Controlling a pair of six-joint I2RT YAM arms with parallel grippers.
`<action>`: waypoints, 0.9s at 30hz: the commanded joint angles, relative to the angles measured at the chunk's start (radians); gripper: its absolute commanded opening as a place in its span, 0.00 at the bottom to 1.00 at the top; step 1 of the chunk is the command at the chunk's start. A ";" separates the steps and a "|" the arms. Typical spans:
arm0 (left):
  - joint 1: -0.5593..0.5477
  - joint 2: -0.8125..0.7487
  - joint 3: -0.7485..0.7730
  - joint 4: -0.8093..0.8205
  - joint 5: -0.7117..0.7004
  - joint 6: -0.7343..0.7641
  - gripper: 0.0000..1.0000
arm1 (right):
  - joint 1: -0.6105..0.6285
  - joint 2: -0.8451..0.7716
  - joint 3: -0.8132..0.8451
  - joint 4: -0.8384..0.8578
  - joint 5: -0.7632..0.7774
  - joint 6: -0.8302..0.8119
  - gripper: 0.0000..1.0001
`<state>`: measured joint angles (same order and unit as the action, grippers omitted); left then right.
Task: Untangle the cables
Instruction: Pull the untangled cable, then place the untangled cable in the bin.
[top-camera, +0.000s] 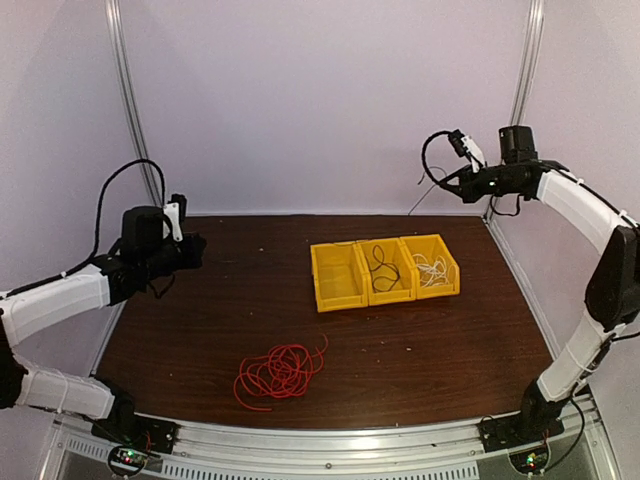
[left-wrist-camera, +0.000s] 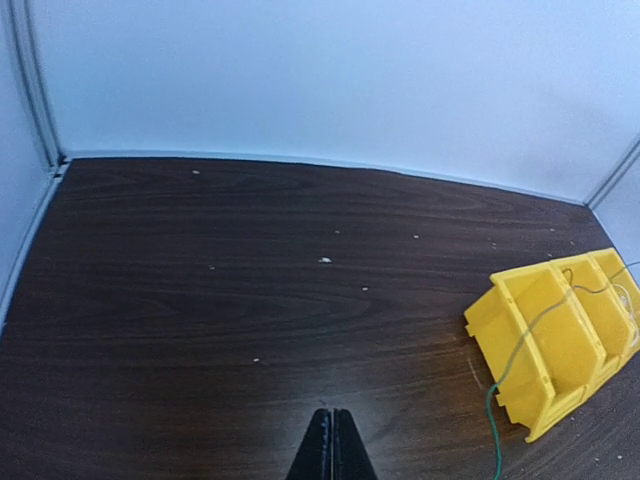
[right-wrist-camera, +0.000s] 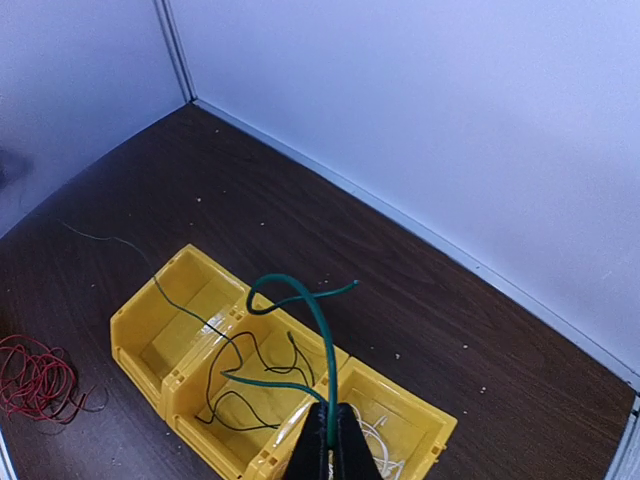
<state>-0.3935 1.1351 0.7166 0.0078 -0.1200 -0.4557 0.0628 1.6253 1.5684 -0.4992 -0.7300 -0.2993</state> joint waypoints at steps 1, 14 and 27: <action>-0.006 0.111 0.163 0.128 0.280 0.041 0.00 | 0.078 0.058 0.019 -0.005 0.027 -0.018 0.00; -0.182 0.558 0.678 0.279 0.509 -0.024 0.00 | 0.255 0.286 0.241 -0.125 0.201 -0.022 0.00; -0.309 0.973 1.104 0.366 0.567 -0.143 0.00 | 0.262 0.379 0.132 -0.124 0.181 -0.005 0.00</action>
<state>-0.6754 2.0457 1.7668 0.3023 0.4259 -0.5541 0.3237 1.9923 1.7451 -0.6170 -0.5270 -0.3145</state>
